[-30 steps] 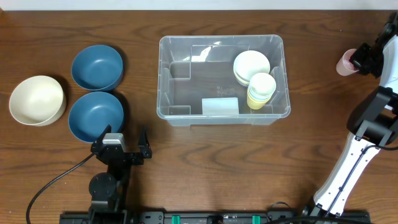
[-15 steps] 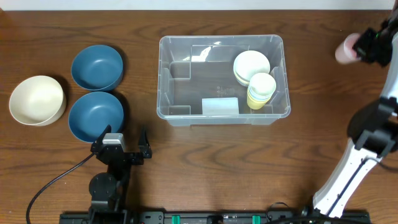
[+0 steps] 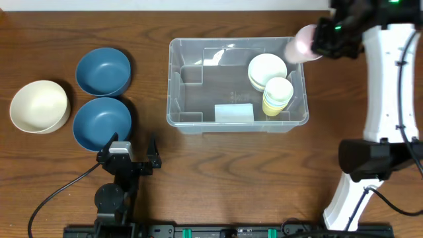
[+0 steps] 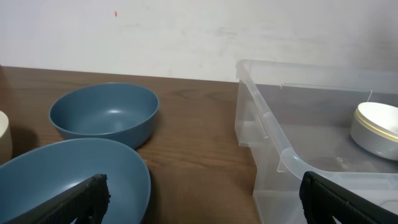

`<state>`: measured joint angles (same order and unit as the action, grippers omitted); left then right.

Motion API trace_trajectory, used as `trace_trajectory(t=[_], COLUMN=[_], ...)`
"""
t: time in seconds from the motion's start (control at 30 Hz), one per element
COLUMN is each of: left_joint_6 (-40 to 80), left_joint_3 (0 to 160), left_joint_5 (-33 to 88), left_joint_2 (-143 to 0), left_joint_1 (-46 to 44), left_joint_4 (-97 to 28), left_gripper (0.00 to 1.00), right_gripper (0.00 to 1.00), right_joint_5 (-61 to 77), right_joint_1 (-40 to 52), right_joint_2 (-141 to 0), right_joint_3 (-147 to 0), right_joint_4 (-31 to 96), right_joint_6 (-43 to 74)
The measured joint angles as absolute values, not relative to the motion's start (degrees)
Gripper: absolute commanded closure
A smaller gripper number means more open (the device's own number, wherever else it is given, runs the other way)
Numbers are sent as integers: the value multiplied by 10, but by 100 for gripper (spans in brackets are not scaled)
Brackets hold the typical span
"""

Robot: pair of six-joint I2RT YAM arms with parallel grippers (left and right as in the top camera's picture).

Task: Pack container
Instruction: 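Carry the pink cup into the bin and stack it on the cups, then press the cup stack down with the right gripper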

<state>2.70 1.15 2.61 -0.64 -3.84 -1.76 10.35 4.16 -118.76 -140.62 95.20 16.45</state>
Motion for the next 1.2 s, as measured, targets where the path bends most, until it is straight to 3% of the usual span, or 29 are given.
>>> trace_trajectory(t=[0.3,1.2], left_joint_6=[27,27], left_joint_3=[11,11], left_joint_5=[26,26], left_joint_2=[-6,-6], left_joint_1=[-38,-38], left_joint_4=[-17,-18], left_gripper=[2,2], right_gripper=[99,95], right_joint_5=[69,25], right_joint_1=[102,101], right_joint_2=[-1189,-1189], right_joint_3=[-1387,-1140], right_joint_4=[971,870], right_joint_6=[161,174])
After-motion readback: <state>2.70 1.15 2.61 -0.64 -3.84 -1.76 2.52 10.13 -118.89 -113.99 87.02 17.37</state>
